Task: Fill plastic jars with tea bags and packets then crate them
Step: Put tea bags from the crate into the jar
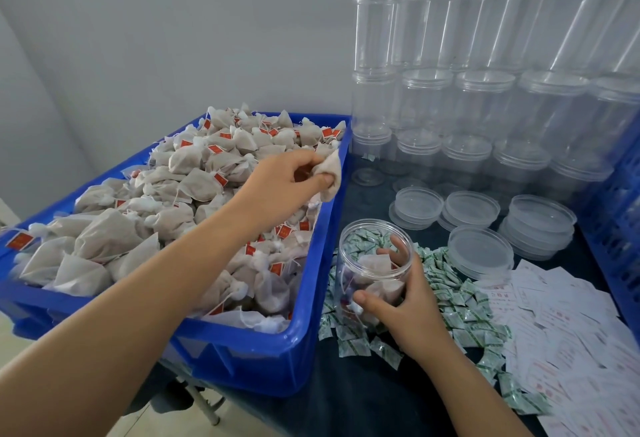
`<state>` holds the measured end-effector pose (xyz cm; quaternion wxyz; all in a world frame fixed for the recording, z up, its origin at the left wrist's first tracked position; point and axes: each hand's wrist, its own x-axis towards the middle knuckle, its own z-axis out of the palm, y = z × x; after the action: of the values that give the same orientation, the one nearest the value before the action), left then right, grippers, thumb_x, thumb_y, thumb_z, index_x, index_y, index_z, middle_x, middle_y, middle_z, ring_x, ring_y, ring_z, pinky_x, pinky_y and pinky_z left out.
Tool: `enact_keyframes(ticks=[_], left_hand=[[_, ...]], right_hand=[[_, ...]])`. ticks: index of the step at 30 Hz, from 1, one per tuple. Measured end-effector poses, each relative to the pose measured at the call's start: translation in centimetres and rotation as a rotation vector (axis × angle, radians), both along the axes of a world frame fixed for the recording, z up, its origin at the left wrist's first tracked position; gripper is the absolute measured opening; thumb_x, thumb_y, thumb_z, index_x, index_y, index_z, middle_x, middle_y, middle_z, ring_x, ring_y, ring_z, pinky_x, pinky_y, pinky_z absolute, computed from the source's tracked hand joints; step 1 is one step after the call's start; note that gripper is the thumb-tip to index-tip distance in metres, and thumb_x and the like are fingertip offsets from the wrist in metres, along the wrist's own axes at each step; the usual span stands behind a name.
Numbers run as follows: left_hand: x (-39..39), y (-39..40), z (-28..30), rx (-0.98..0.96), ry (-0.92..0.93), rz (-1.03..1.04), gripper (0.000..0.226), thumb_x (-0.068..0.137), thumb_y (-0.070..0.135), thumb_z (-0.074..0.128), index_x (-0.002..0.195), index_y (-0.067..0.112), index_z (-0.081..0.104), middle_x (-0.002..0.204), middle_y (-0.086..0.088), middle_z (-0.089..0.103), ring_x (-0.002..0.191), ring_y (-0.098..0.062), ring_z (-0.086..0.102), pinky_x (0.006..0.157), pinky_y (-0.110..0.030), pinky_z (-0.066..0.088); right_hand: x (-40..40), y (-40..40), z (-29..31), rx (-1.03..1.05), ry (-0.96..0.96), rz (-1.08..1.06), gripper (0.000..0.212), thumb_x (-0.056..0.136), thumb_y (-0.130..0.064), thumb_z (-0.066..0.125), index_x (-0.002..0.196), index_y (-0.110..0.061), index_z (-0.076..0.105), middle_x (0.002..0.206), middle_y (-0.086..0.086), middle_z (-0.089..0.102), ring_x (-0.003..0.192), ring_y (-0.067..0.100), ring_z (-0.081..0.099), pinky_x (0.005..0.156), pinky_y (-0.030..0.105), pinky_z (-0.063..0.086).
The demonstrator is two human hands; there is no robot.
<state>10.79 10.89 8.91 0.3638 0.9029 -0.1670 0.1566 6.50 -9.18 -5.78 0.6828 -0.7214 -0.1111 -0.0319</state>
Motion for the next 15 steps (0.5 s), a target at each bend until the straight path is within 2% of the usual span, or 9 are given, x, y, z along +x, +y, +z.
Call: enact_keyframes(ticks=[3, 9, 13, 15], left_hand=[[-0.5, -1.1, 1.2, 0.001, 0.024, -0.071, 0.010, 0.090, 0.026, 0.062, 0.098, 0.022, 0.066, 0.078, 0.014, 0.062, 0.065, 0.007, 0.053, 0.061, -0.008, 0.043], [-1.3, -3.7, 2.9, -0.005, 0.003, -0.171, 0.006, 0.089, 0.025, 0.063, 0.095, 0.026, 0.064, 0.084, 0.016, 0.064, 0.075, 0.008, 0.057, 0.068, -0.005, 0.043], [-1.3, -5.1, 2.5, -0.037, 0.022, -0.169, 0.008, 0.088, 0.022, 0.065, 0.093, 0.028, 0.064, 0.088, 0.014, 0.067, 0.081, 0.002, 0.062, 0.078, -0.017, 0.050], [-1.3, -5.5, 2.1, -0.047, 0.038, -0.179, 0.011, 0.087, 0.018, 0.066, 0.093, 0.027, 0.064, 0.088, 0.012, 0.068, 0.081, -0.002, 0.063, 0.078, -0.020, 0.051]], right_hand=[[0.0, 0.0, -0.1, 0.004, 0.003, 0.002, 0.090, 0.050, -0.047, 0.086, 0.124, -0.060, 0.037, 0.112, -0.040, 0.055, 0.108, -0.010, 0.060, 0.081, 0.009, 0.050], [0.1, -0.1, -0.1, -0.009, 0.006, 0.005, 0.090, 0.047, -0.052, 0.084, 0.123, -0.064, 0.037, 0.114, -0.039, 0.055, 0.110, -0.008, 0.059, 0.085, 0.012, 0.051], [0.1, -0.2, -0.2, -0.007, 0.004, 0.013, 0.090, 0.048, -0.051, 0.086, 0.123, -0.066, 0.038, 0.128, -0.020, 0.057, 0.114, 0.000, 0.061, 0.093, 0.023, 0.052], [0.1, -0.2, -0.2, -0.015, 0.003, 0.018, 0.091, 0.049, -0.051, 0.086, 0.123, -0.067, 0.037, 0.130, -0.015, 0.057, 0.113, 0.001, 0.062, 0.091, 0.023, 0.052]])
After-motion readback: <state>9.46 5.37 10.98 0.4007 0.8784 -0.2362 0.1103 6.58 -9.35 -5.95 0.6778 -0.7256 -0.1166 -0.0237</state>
